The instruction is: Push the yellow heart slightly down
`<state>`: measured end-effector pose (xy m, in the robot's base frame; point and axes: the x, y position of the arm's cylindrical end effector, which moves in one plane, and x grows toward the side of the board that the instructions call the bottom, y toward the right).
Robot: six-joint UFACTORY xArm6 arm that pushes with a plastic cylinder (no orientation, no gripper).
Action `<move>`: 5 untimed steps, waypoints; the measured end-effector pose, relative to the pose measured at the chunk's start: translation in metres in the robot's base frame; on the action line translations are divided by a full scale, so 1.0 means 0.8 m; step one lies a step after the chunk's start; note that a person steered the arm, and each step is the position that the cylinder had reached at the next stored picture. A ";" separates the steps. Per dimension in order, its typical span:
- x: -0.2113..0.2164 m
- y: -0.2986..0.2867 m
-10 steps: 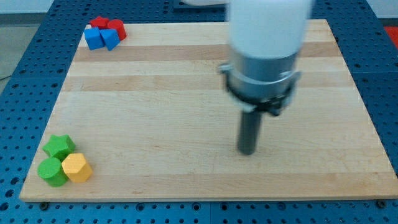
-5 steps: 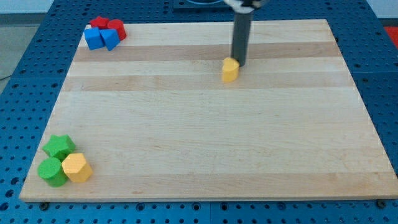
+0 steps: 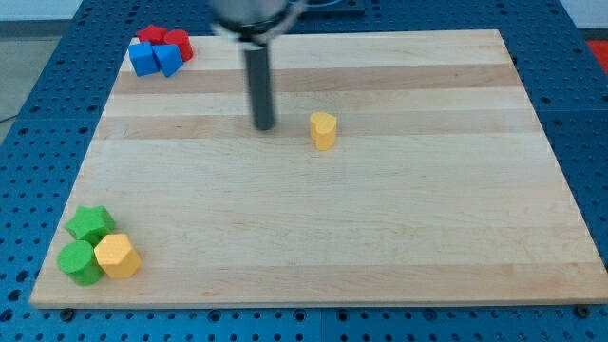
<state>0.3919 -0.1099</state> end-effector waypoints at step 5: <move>0.021 0.127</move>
